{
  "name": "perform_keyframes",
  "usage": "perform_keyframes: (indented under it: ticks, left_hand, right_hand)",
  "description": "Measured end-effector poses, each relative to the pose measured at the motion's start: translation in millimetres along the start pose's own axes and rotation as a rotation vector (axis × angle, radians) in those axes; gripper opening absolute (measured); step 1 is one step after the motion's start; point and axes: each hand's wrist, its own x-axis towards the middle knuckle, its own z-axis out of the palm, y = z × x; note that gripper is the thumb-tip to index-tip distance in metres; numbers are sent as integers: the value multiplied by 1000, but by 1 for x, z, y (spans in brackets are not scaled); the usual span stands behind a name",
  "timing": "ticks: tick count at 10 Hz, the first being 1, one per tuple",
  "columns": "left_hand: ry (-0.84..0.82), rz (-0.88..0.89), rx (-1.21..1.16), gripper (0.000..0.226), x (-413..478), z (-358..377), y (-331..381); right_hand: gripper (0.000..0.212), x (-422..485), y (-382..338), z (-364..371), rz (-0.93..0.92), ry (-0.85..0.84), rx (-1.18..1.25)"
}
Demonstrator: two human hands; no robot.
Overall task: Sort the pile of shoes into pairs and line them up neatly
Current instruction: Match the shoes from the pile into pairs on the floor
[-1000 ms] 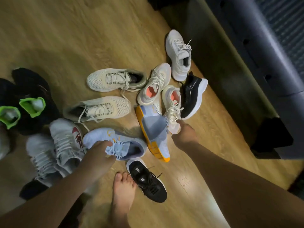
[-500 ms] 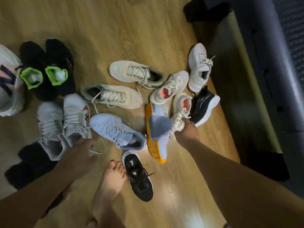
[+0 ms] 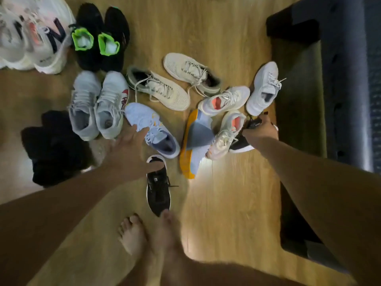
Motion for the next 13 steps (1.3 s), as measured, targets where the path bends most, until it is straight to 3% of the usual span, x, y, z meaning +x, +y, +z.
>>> perform_keyframes:
  ticks: [2, 4, 5, 6, 7, 8, 9, 11, 13]
  left_hand:
    - [-62, 12, 8, 114, -2, 48, 48]
    - [-70, -176, 91, 93, 78, 111, 112]
    - [-112, -260, -59, 99, 127, 134, 159]
    - [-89, -150, -111, 86, 170, 153, 208]
    - [-98, -103, -80, 72, 197, 161, 238]
    - [-106, -108, -99, 72, 208, 158, 249]
    - [-88, -123, -198, 68, 207, 144, 247]
    - [22, -193, -183, 70, 185, 83, 201]
    - [236, -307, -142, 63, 111, 16, 57]
  right_hand:
    - [79, 74, 25, -30, 78, -82, -74]
    - [76, 194, 33, -27, 32, -206, -32]
    - [84, 253, 33, -12, -2, -245, 58]
    - [78, 282, 39, -10, 59, -389, 43]
    - [58, 293, 43, -8, 56, -504, 110]
    - [47, 291, 51, -14, -122, -275, -64]
    - [41, 267, 57, -24, -209, -101, -25]
    - [29, 177, 34, -18, -418, -12, -32]
    - [29, 35, -74, 45, -671, -51, -42]
